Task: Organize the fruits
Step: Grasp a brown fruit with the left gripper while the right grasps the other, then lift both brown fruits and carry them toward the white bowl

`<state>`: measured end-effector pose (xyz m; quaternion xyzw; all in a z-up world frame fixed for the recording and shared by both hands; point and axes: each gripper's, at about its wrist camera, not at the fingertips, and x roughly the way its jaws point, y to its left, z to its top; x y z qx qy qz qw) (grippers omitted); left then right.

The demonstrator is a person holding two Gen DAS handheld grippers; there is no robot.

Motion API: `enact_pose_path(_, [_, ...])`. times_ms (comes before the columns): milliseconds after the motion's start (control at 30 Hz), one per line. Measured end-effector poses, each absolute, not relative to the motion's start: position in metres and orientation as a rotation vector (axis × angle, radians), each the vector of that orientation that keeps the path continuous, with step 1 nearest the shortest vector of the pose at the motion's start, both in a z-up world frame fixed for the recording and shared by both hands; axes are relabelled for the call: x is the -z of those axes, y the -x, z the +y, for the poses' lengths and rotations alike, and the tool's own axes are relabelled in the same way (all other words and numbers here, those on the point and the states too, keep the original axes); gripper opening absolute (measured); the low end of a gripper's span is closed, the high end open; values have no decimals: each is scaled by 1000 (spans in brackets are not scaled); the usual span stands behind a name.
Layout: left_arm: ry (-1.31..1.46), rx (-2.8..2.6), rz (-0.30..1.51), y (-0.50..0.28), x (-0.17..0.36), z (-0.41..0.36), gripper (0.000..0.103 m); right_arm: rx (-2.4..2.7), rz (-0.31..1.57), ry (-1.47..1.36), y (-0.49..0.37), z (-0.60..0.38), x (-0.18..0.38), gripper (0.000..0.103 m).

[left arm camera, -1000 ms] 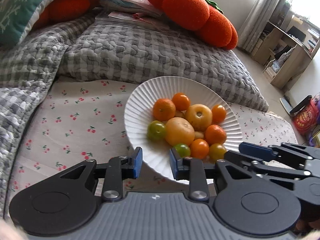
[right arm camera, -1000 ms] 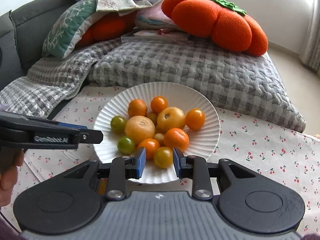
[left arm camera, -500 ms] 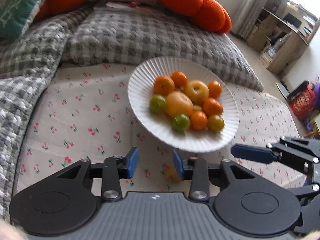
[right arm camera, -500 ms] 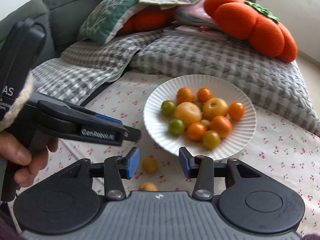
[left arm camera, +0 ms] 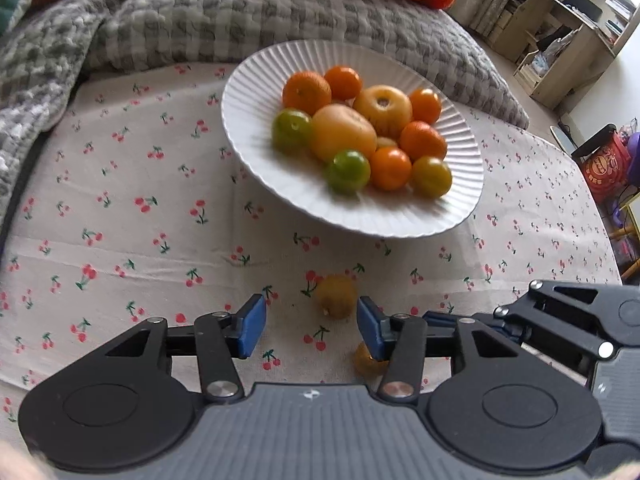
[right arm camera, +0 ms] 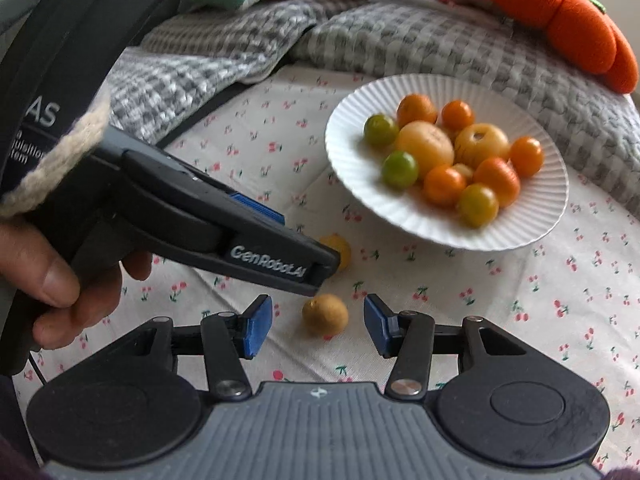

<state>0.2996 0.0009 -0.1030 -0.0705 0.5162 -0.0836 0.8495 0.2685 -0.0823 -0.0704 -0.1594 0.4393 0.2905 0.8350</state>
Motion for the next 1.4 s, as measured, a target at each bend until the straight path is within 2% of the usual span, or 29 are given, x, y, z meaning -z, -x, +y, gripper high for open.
enact_pose_path(300, [177, 191, 1066, -304, 111, -4, 45, -583, 961, 382, -274, -80, 87, 40])
enact_pose_path(400, [149, 190, 1048, -304, 112, -8, 37, -584, 966, 397, -274, -78, 91, 38])
enact_pose_path(533, [147, 191, 1039, -305, 114, -8, 21, -585, 961, 400, -277, -76, 91, 33])
enact_pose_path(667, [136, 198, 1031, -306, 115, -9, 20, -593, 957, 407, -277, -74, 91, 25])
enact_pose_path(1400, [177, 210, 1036, -305, 110, -4, 19, -561, 951, 417, -283, -78, 88, 25])
